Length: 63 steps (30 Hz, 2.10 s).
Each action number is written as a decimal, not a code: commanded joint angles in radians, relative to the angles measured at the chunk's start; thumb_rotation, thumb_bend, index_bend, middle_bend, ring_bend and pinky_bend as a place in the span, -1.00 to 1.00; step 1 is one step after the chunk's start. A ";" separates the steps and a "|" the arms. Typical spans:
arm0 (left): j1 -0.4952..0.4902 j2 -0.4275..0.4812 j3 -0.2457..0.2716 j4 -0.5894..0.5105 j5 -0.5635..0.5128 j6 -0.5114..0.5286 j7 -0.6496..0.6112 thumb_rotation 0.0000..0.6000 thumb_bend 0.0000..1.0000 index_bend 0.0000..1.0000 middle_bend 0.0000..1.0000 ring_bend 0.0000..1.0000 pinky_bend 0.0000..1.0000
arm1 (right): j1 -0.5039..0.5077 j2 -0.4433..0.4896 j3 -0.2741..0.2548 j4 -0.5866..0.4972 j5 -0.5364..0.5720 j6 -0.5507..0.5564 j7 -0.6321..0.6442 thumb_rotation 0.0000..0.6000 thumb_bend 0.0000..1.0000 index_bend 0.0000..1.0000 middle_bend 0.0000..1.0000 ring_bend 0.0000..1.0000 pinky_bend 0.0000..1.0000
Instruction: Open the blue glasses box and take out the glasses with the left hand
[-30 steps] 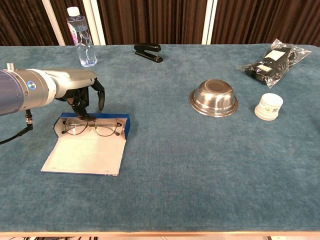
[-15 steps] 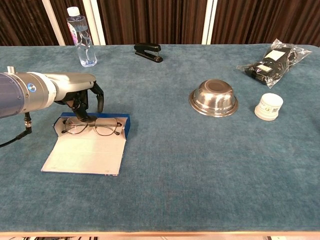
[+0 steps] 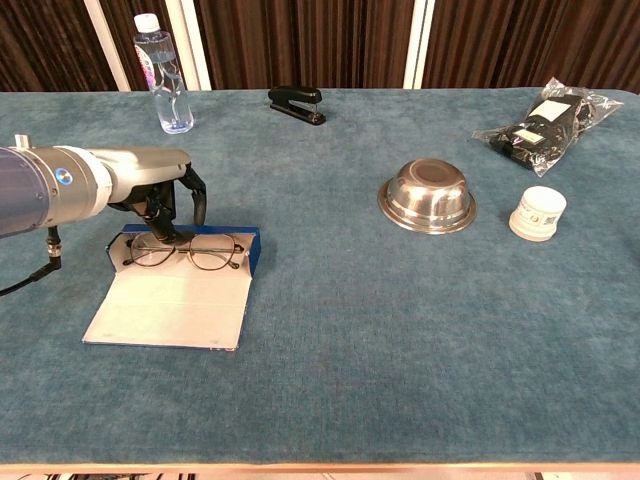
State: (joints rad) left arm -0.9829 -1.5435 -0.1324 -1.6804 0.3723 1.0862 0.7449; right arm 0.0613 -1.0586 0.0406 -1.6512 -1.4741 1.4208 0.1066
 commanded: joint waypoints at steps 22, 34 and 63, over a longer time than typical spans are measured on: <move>0.015 -0.005 -0.006 0.004 0.029 0.007 -0.011 1.00 -0.18 0.16 1.00 0.89 0.89 | -0.001 0.000 0.001 0.000 0.000 0.002 0.000 1.00 -0.78 -1.00 -1.00 -1.00 -0.58; 0.019 0.013 -0.018 0.001 0.057 0.036 -0.007 1.00 -0.18 0.17 1.00 0.89 0.89 | -0.001 0.000 0.000 0.000 0.000 0.002 0.000 1.00 -0.77 -1.00 -1.00 -1.00 -0.58; 0.074 -0.063 0.073 0.134 0.388 0.205 0.088 1.00 -0.16 0.22 1.00 0.90 0.89 | -0.001 0.000 0.000 0.000 -0.001 0.001 0.002 1.00 -0.77 -1.00 -1.00 -1.00 -0.58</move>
State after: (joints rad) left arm -0.9203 -1.5970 -0.0712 -1.5649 0.7229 1.2773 0.8356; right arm 0.0602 -1.0591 0.0408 -1.6510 -1.4750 1.4223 0.1086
